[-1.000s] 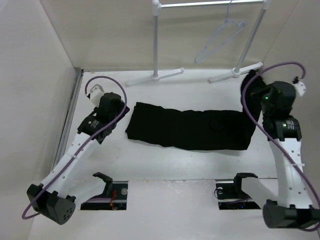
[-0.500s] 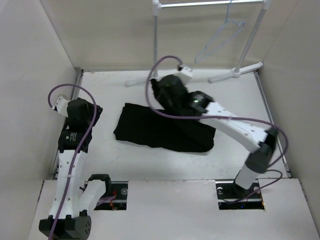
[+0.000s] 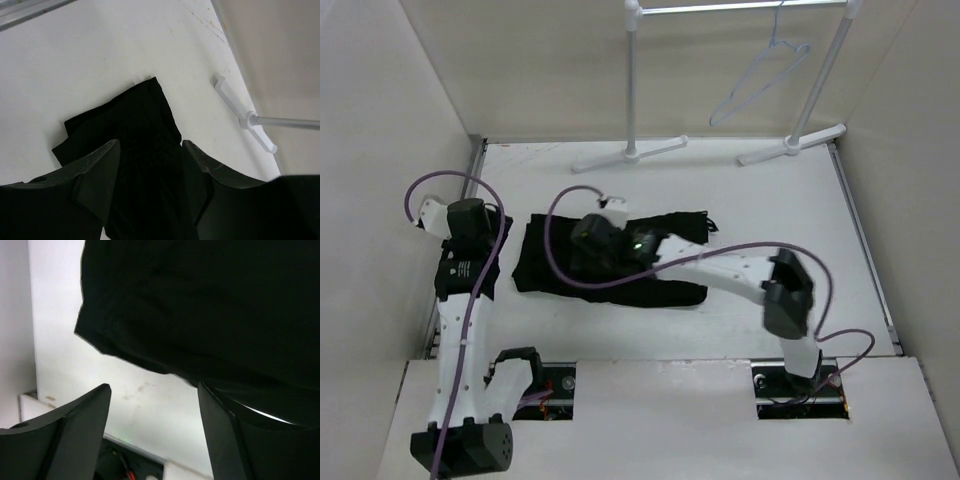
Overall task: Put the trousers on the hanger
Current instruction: Fold the trousers at the center of the board, then pick up the hanger from the clothesline.
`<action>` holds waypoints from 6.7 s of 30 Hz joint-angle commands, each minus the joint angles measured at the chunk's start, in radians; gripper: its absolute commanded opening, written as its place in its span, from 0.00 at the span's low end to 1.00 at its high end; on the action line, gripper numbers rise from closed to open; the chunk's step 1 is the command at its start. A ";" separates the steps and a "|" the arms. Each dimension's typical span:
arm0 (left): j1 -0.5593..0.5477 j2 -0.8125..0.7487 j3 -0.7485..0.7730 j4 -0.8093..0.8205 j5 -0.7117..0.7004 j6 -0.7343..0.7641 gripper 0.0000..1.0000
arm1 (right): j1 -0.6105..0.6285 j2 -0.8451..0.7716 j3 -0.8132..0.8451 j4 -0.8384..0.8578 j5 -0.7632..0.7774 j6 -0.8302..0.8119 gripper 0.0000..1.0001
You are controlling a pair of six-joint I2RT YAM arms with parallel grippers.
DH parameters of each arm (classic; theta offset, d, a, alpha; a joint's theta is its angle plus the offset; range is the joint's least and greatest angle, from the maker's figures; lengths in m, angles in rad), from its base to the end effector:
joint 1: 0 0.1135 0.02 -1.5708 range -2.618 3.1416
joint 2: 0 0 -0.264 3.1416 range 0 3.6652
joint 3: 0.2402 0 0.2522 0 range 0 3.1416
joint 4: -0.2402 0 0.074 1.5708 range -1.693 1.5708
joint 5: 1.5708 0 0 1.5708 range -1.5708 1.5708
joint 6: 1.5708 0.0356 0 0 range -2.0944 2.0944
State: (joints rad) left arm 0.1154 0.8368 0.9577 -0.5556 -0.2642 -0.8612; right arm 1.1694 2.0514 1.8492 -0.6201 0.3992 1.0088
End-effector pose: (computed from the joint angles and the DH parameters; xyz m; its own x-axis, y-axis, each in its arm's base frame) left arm 0.1751 0.0297 0.3530 -0.0098 -0.7383 -0.6744 -0.5431 0.5702 -0.6164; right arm 0.1951 0.4242 0.2789 -0.7828 0.1513 -0.6036 -0.1546 0.8923 0.4241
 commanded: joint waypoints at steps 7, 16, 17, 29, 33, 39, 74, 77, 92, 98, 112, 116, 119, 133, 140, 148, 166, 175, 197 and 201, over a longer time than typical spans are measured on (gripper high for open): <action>-0.407 0.263 -0.075 0.202 0.000 0.002 0.50 | -0.329 -0.631 -0.621 0.287 -0.239 -0.110 0.24; -0.518 0.464 -0.178 0.402 0.049 -0.041 0.50 | -0.440 -0.804 -1.073 0.434 -0.316 -0.082 0.24; -0.501 0.479 -0.194 0.411 0.049 -0.042 0.50 | -0.452 -0.803 -1.093 0.445 -0.313 -0.082 0.24; -0.413 0.354 -0.203 0.355 0.073 -0.044 0.49 | -0.518 -0.732 -1.110 0.419 -0.247 -0.134 0.53; -0.562 0.457 0.005 0.293 0.057 -0.009 0.49 | -0.512 -0.700 -1.099 0.424 -0.258 -0.136 0.52; -0.765 0.801 0.379 0.232 0.100 0.103 0.50 | -0.517 -0.715 -1.113 0.463 -0.238 -0.147 0.34; -0.885 1.300 0.790 0.144 0.181 0.263 0.34 | -0.432 -0.919 -1.231 0.368 -0.178 -0.080 0.46; -0.883 1.282 0.780 0.145 0.181 0.257 0.34 | -0.484 -0.870 -1.182 0.394 -0.206 -0.140 0.50; -0.886 1.282 0.773 0.149 0.194 0.248 0.35 | -0.546 -0.655 -1.117 0.533 -0.295 -0.200 0.10; -0.871 1.311 0.786 0.149 0.187 0.241 0.35 | -0.514 -0.795 -1.180 0.419 -0.270 -0.154 0.05; -0.874 1.273 0.730 0.177 0.187 0.195 0.42 | -0.402 -0.822 -1.312 0.350 -0.249 0.007 0.28; -0.857 1.135 0.661 0.210 0.183 0.191 0.46 | -0.402 -0.959 -1.268 0.252 -0.249 -0.041 0.58; -0.833 1.021 0.604 0.230 0.180 0.188 0.48 | -0.406 -1.039 -1.211 0.175 -0.266 -0.079 0.56; -0.635 0.538 -0.119 0.488 0.213 -0.008 0.49 | -0.422 -0.674 -1.160 0.817 -0.507 -0.006 0.09; -0.331 0.435 -0.457 0.632 0.296 -0.052 0.48 | -0.422 -0.553 -1.335 0.956 -0.470 0.091 0.10; -0.228 0.342 -0.476 0.619 0.355 -0.055 0.49 | -0.495 -0.524 -1.239 0.883 -0.488 -0.001 0.15; -0.892 0.442 -0.212 0.488 0.143 -0.048 0.31 | -0.734 -0.915 -0.678 0.238 -0.612 -0.341 0.18; -0.906 0.841 -0.050 0.664 0.223 -0.030 0.33 | -0.998 -0.567 -0.116 0.257 -0.615 -0.369 0.60; -0.822 0.636 -0.086 0.530 0.215 -0.021 0.39 | -1.049 -0.102 0.255 0.376 -0.726 -0.351 0.48; -0.790 0.546 -0.105 0.487 0.206 -0.015 0.40 | -1.049 -0.089 0.260 0.427 -0.773 -0.314 0.24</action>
State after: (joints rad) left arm -0.6956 1.4563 0.8635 -0.0311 -0.0315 -0.8940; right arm 0.1127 1.9549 2.0605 -0.2974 -0.3145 0.6693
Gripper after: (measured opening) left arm 0.395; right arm 0.276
